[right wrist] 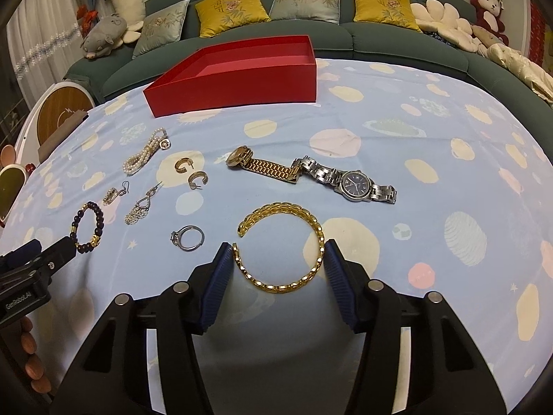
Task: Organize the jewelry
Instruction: 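Move the right tool to the gold bangle while the left tool approaches the black bead bracelet, then close the right tool on the gold bangle while the left tool grips the bead bracelet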
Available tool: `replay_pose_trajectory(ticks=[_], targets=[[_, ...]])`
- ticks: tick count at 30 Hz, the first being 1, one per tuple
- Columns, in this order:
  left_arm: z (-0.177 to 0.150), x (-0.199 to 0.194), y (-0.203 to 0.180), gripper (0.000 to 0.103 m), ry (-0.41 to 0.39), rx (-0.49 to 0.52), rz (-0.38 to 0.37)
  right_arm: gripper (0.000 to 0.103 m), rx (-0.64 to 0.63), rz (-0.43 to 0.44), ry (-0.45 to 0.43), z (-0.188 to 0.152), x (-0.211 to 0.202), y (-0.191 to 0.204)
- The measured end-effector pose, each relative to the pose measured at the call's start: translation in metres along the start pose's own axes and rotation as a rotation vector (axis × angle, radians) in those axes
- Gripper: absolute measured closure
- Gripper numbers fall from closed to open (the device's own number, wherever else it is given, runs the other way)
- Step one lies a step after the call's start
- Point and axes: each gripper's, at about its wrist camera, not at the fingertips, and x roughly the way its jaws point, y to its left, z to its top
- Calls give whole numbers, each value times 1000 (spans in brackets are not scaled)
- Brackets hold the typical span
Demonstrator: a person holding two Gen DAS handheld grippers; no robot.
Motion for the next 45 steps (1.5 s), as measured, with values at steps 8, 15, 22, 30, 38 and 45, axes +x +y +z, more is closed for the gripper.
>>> replay_pose_trajectory(ticks=[8,15,22,30,38,45], targets=[[9,21,-2,5,38,-35,16,50,11,31,3,-1,-3,2],[12,23,2,15,20,-72,5,50,18,37,1,-1,-4,2],[9,19,1,33,-7,-41,-29,50,42,43,-1,0,-5,-3],[12,20,0,16,6,-85,-57,50,39,52,-7,1,-7,0],[11,23,-12,30,0,-21,-1,50,35,54,-6,0,-9,0],[9,18,-11,73,-18,-2,-32,50,40,53,-14,1,-10,-1]])
